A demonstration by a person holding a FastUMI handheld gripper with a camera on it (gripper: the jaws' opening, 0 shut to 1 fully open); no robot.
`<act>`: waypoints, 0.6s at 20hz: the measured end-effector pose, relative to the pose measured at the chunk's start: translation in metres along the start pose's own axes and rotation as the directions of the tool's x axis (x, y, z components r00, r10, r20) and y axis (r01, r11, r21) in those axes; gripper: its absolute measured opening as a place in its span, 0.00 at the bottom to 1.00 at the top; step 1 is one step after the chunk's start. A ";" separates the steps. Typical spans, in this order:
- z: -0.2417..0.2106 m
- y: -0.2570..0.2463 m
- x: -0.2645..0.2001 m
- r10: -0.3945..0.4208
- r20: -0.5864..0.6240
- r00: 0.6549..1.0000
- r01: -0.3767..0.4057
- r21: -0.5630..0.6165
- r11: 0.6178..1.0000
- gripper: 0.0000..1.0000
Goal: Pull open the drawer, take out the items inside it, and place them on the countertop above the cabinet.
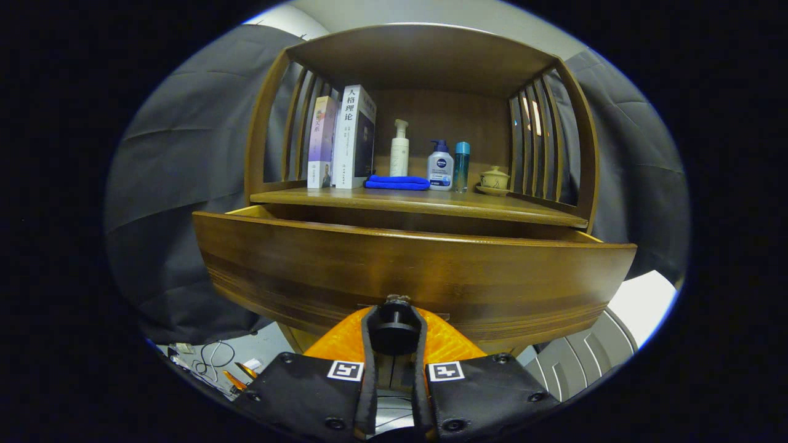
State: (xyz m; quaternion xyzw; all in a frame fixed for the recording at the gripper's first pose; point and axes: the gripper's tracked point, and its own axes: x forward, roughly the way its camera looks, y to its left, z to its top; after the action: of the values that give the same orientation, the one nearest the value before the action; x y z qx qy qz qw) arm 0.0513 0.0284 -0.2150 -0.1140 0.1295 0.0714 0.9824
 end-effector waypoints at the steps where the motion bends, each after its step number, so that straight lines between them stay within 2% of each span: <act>1: -0.003 0.001 -0.007 0.003 0.002 1.000 -0.003 0.008 1.000 0.24; 12: -0.025 0.011 -0.062 0.054 -0.031 0.998 -0.055 -0.019 0.998 0.24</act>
State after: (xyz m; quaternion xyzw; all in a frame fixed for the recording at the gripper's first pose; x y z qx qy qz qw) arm -0.0156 0.0261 -0.2239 -0.1214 0.1470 0.0976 0.9768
